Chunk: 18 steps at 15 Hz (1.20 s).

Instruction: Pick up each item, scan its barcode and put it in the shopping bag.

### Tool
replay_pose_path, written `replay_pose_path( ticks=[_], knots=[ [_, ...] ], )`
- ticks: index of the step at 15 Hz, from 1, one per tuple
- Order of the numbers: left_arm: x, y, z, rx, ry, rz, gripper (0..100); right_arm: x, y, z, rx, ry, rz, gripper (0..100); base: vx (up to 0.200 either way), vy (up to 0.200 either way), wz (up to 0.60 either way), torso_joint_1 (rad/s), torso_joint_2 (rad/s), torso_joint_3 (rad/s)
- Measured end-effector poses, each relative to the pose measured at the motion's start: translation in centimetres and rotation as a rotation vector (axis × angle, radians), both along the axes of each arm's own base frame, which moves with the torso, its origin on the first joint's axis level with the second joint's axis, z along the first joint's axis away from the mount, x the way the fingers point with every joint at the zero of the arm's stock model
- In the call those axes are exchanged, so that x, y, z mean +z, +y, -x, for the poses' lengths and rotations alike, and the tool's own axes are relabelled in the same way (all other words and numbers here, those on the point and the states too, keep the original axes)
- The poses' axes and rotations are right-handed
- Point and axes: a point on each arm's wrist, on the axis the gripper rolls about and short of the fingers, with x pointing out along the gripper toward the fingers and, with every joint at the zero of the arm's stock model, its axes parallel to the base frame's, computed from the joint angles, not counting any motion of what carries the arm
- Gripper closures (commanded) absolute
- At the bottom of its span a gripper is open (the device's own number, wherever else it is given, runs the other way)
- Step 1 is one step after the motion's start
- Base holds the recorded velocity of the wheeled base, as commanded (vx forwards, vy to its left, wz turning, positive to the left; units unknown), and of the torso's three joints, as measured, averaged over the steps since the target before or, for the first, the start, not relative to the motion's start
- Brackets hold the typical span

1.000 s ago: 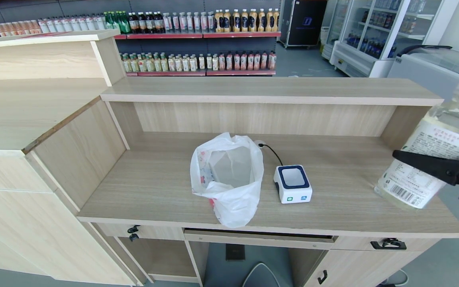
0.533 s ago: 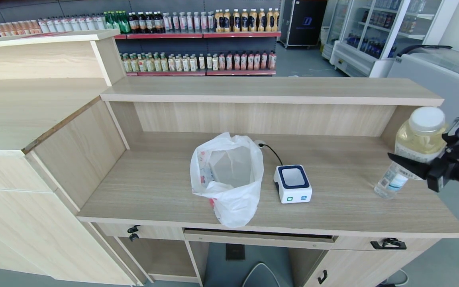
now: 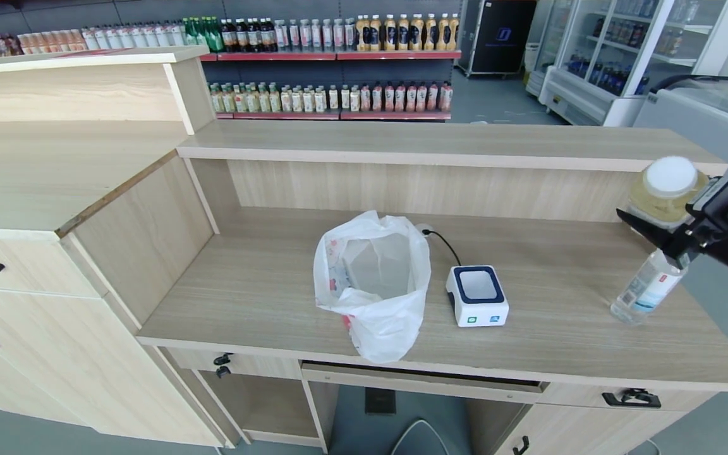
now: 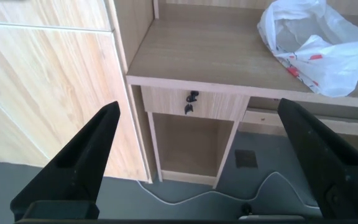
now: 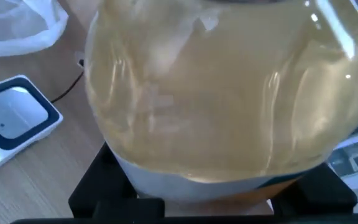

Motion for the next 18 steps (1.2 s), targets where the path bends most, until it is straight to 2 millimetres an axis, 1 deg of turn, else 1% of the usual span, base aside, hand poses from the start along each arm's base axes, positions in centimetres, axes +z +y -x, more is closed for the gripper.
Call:
replay_pose_path(
  ticks=[1, 3, 5, 7, 8, 10, 12, 15, 18],
  knots=[
    [0.0, 0.0, 0.0, 0.0, 0.0, 0.0, 0, -0.3, 0.2, -0.3, 0.014, 0.004, 0.002, 100, 0.0, 0.0, 0.6, 0.007, 0.0, 0.002],
    [0.0, 0.0, 0.0, 0.0, 0.0, 0.0, 0, -0.7, 0.3, -0.9, 0.039, -0.006, 0.007, 100, 0.0, 0.0, 0.0, 0.0, 0.0, 0.0],
    [0.0, 0.0, 0.0, 0.0, 0.0, 0.0, 0, -1.7, 0.4, -1.8, 0.097, 0.022, 0.011, 100, 0.0, 0.0, 0.0, 0.0, 0.0, 0.0],
    [0.0, 0.0, 0.0, 0.001, 0.0, 0.0, 0, -2.5, -0.1, -2.7, 0.092, 0.04, 0.008, 100, 0.0, 0.0, 0.0, 0.0, 0.0, 0.0],
    [0.0, 0.0, 0.0, 0.0, 0.0, 0.0, 0, -3.5, -0.4, -3.2, 0.089, 0.077, 0.0, 100, 0.0, 0.0, 0.0, 0.0, 0.0, 0.0],
    [0.0, 0.0, 0.0, 0.0, 0.0, 0.0, 0, -4.5, -1.0, -4.2, 0.14, 0.109, -0.004, 100, 0.0, 0.0, 0.0, 0.0, 0.0, 0.0],
    [0.0, 0.0, 0.0, 0.0, 0.0, 0.0, 0, -5.8, -1.2, -4.7, 0.224, 0.177, -0.023, 100, 0.0, 0.0, 0.0, 0.0, 0.0, 0.0],
    [0.0, 0.0, 0.0, 0.0, 0.0, 0.0, 0, -7.1, -1.2, -5.2, 0.307, 0.204, 0.011, 100, 0.0, 0.0, 0.0, 0.0, 0.0, 0.0],
    [0.0, 0.0, 0.0, 0.0, 0.0, 0.0, 0, -8.0, -1.2, -5.7, 0.355, 0.213, 0.033, 100, 0.0, 0.0, 0.0, 0.0, 0.0, 0.0]
  ],
)
